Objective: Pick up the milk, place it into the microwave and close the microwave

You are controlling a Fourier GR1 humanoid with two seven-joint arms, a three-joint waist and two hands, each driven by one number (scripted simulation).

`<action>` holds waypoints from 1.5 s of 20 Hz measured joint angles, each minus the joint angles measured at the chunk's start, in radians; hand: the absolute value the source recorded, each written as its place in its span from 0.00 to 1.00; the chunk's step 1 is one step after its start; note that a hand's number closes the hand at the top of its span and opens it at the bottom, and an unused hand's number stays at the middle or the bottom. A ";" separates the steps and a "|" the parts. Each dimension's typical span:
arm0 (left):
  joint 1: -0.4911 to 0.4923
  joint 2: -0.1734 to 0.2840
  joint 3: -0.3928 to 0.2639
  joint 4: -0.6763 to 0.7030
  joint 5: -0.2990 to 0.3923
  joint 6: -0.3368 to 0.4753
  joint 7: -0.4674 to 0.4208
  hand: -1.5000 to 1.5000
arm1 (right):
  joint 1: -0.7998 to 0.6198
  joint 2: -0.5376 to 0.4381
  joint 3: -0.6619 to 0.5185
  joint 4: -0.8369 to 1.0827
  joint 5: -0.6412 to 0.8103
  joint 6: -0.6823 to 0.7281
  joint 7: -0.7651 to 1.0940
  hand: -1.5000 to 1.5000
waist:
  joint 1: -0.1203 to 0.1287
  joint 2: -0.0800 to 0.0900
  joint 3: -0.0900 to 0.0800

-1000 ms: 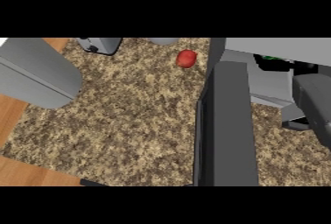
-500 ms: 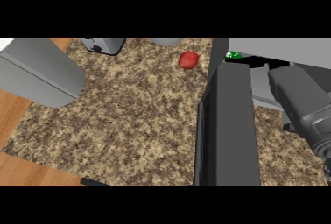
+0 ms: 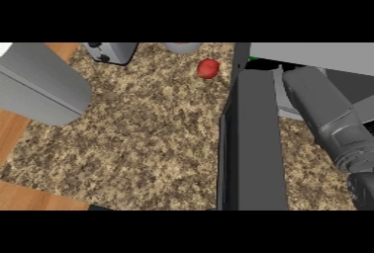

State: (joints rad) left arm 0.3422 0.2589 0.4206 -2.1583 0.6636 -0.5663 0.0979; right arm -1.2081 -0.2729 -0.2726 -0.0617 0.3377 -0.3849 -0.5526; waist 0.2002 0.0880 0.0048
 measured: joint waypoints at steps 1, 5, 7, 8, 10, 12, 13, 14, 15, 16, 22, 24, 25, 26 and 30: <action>0.003 0.000 0.000 0.001 -0.001 -0.003 0.001 0.00 | -0.001 0.004 0.002 -0.001 0.004 -0.009 -0.003 0.00 | -0.002 -0.002 0.000; 0.005 -0.006 -0.008 0.018 -0.012 -0.009 0.000 0.00 | -0.006 0.022 -0.007 -0.008 0.004 -0.045 -0.008 0.00 | -0.020 -0.002 0.001; 0.009 -0.014 -0.013 0.025 -0.020 -0.015 -0.004 0.00 | -0.002 0.024 -0.021 -0.014 -0.006 -0.054 -0.017 0.00 | -0.028 -0.001 0.002; 0.008 -0.018 -0.018 0.031 -0.022 -0.018 -0.005 0.00 | -0.003 0.029 -0.028 -0.016 -0.011 -0.064 -0.016 0.00 | -0.032 -0.001 0.002; 0.016 -0.031 -0.035 0.029 -0.032 -0.021 -0.003 0.00 | 0.000 0.034 -0.037 -0.019 -0.017 -0.072 -0.020 0.00 | -0.039 -0.003 0.002; 0.023 -0.042 -0.048 0.035 -0.046 -0.029 -0.007 0.00 | 0.007 0.040 -0.050 -0.022 -0.028 -0.077 -0.026 0.00 | -0.047 -0.008 0.002; 0.022 -0.050 -0.057 0.038 -0.057 -0.029 -0.007 0.00 | 0.009 0.044 -0.053 -0.023 -0.030 -0.077 -0.027 0.00 | -0.053 -0.011 0.002; 0.023 -0.058 -0.066 0.039 -0.069 -0.029 -0.008 0.00 | 0.016 0.040 -0.052 -0.024 -0.030 -0.069 -0.034 0.00 | -0.059 -0.014 0.001; 0.021 -0.067 -0.074 0.039 -0.082 -0.027 -0.010 0.00 | 0.021 0.039 -0.055 -0.026 -0.032 -0.062 -0.041 0.00 | -0.064 -0.017 0.001; 0.020 -0.077 -0.085 0.036 -0.099 -0.027 -0.012 0.00 | 0.027 0.036 -0.059 -0.027 -0.036 -0.053 -0.047 0.00 | -0.069 -0.020 0.001; 0.037 -0.127 -0.148 0.061 -0.166 -0.081 -0.054 0.00 | 0.082 0.009 -0.080 -0.033 -0.058 0.057 -0.100 0.00 | -0.099 -0.040 -0.001; 0.049 -0.146 -0.181 0.070 -0.193 -0.109 -0.070 0.00 | 0.108 0.006 -0.097 -0.036 -0.079 0.123 -0.130 0.00 | -0.110 -0.046 -0.001; 0.047 -0.150 -0.194 0.075 -0.201 -0.117 -0.071 0.00 | 0.110 0.007 -0.104 -0.036 -0.088 0.158 -0.133 0.00 | -0.116 -0.049 -0.001; 0.043 -0.156 -0.213 0.081 -0.213 -0.125 -0.071 0.00 | 0.113 0.010 -0.111 -0.037 -0.097 0.193 -0.140 0.00 | -0.121 -0.051 -0.001; 0.053 -0.163 -0.276 0.107 -0.250 -0.177 -0.071 0.00 | 0.161 0.023 -0.137 -0.042 -0.133 0.339 -0.197 0.00 | -0.142 -0.061 -0.002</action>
State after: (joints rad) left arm 0.3949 0.0957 0.1449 -2.0510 0.4137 -0.7436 0.0266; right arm -1.0467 -0.2499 -0.4100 -0.1039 0.2048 -0.0460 -0.7500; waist 0.0585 0.0272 0.0028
